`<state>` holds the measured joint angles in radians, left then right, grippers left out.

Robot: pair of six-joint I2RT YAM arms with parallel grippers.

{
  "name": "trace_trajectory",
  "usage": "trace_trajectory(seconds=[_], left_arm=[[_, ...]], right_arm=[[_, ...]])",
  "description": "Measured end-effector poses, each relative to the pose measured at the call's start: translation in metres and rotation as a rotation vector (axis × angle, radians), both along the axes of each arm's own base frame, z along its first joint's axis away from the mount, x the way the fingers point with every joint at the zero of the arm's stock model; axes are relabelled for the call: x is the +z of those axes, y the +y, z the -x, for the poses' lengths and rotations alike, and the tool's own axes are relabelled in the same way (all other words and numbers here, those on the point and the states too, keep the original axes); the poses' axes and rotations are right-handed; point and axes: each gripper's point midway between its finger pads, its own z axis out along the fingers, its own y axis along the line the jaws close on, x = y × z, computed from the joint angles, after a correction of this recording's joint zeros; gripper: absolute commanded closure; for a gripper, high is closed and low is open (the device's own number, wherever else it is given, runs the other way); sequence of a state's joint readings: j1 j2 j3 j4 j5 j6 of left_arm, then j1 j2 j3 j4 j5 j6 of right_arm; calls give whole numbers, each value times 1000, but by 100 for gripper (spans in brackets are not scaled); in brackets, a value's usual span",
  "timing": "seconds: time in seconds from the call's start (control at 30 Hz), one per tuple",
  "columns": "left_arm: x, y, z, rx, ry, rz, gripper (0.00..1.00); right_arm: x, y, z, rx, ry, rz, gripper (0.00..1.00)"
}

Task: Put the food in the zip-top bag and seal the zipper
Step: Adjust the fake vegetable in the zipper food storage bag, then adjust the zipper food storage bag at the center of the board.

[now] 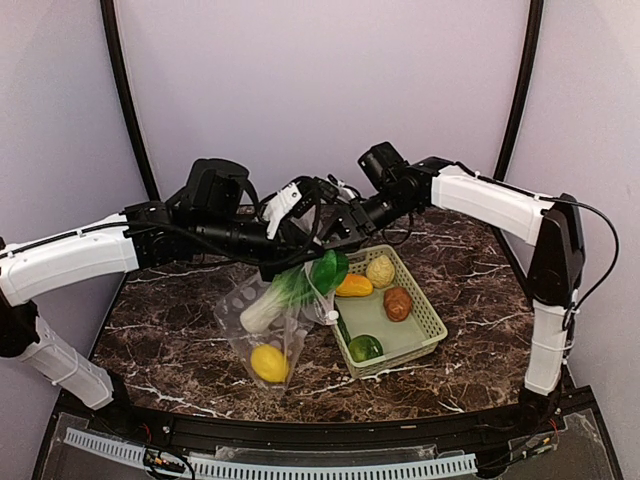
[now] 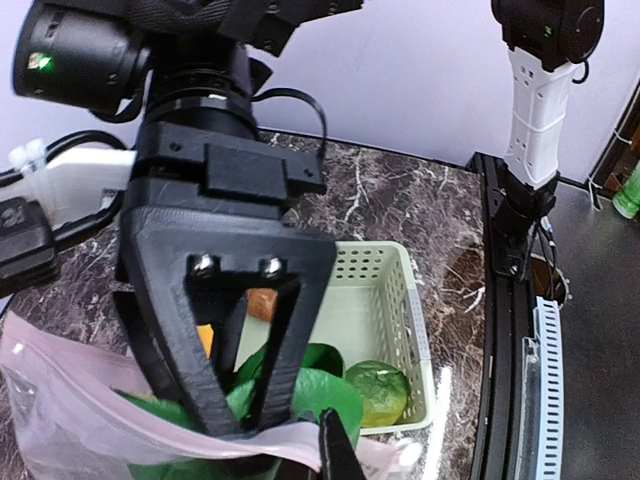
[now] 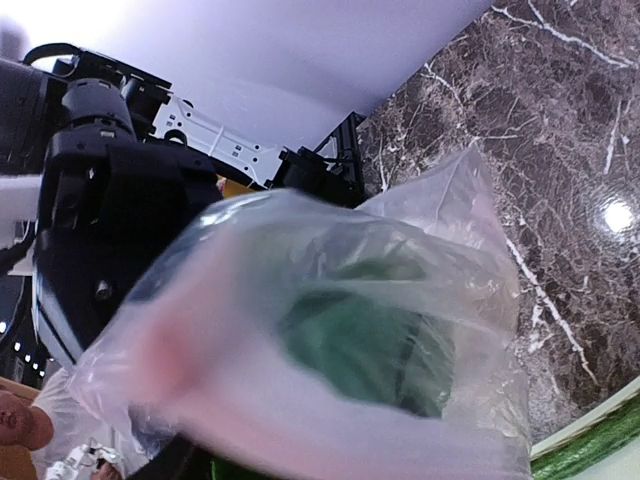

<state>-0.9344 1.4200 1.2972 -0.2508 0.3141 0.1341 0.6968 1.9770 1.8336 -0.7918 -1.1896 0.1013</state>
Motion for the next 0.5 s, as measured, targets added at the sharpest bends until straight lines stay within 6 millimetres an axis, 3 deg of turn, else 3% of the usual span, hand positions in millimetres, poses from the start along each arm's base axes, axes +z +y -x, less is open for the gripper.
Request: trace_trajectory(seconds=[0.1,0.33,0.4,0.5], left_arm=[[1,10,-7,65,-28,5,99],[1,33,-15,188,-65,13,99],[-5,37,-15,205,-61,12,99],[-9,39,-17,225,-54,15,99]], right_arm=[[9,-8,-3,-35,-57,3,38],[60,-45,-12,-190,-376,5,42],[60,-48,-14,-218,-423,27,43],[38,-44,-25,-235,-433,88,42]])
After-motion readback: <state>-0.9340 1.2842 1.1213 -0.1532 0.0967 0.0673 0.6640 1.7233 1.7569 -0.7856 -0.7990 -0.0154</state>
